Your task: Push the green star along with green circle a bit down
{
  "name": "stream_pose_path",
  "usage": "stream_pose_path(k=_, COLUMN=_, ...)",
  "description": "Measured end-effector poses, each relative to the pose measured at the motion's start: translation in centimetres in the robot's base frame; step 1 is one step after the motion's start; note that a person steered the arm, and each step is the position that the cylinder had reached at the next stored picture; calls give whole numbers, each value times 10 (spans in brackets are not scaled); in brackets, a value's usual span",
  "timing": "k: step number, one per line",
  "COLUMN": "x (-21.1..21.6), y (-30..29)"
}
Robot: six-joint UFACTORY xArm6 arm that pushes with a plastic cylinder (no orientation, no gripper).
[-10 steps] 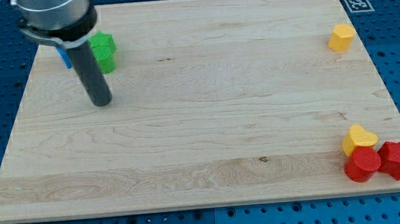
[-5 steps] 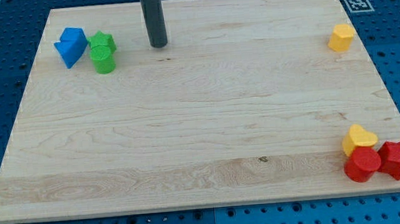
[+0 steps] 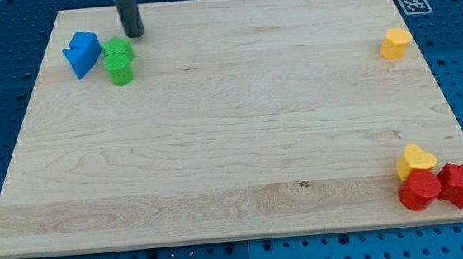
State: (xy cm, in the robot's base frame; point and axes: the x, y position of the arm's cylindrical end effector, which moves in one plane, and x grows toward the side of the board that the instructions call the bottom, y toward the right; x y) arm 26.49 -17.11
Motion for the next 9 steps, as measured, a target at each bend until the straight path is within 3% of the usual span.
stream_pose_path(k=3, x=8, y=-17)
stream_pose_path(k=9, x=140, y=5)
